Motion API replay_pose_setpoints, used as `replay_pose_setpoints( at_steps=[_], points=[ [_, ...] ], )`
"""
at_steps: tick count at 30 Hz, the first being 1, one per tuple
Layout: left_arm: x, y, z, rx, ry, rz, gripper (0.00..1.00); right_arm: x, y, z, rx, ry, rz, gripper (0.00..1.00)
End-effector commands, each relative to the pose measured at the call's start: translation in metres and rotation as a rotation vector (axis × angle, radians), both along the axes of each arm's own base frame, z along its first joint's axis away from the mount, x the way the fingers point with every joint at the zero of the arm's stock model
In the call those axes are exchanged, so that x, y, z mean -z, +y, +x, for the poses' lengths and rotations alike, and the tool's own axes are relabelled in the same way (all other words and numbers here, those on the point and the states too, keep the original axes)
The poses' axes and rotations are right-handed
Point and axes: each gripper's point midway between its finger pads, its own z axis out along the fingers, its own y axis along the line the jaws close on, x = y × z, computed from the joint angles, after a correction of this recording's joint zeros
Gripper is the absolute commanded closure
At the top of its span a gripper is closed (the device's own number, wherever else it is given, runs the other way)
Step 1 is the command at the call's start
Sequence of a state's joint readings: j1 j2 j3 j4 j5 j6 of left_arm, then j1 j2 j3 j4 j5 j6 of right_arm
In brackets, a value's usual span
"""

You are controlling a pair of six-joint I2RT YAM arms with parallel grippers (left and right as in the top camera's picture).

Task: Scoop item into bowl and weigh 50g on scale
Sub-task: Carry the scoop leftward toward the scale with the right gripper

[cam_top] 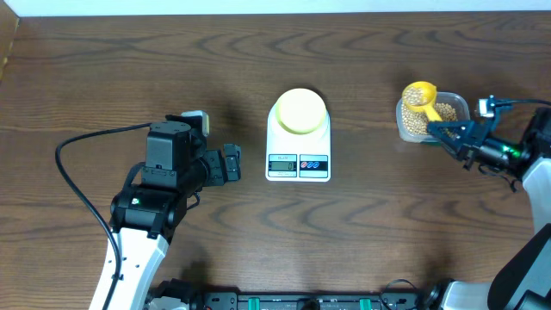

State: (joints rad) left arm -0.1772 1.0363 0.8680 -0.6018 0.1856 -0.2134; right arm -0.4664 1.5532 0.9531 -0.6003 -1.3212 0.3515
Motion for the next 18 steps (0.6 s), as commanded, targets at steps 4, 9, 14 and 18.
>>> replay_pose_setpoints(
  at_steps=[4, 9, 14, 18],
  points=[
    [0.000, 0.001, 0.000, -0.009, 0.006, -0.009, 0.00, -0.004, 0.031, -0.005, -0.097, 0.005, 0.048, 0.99],
    [0.000, 0.001, 0.000, -0.009, 0.006, -0.009, 0.00, -0.004, 0.049, -0.008, -0.151, 0.007, 0.048, 0.99],
    [0.000, 0.001, 0.000, -0.009, 0.005, -0.010, 0.00, -0.004, 0.063, -0.011, -0.190, 0.025, 0.057, 0.99],
    [0.000, 0.001, 0.000, -0.009, 0.005, -0.010, 0.00, -0.004, 0.074, -0.014, -0.221, 0.035, 0.061, 0.99]
  ],
)
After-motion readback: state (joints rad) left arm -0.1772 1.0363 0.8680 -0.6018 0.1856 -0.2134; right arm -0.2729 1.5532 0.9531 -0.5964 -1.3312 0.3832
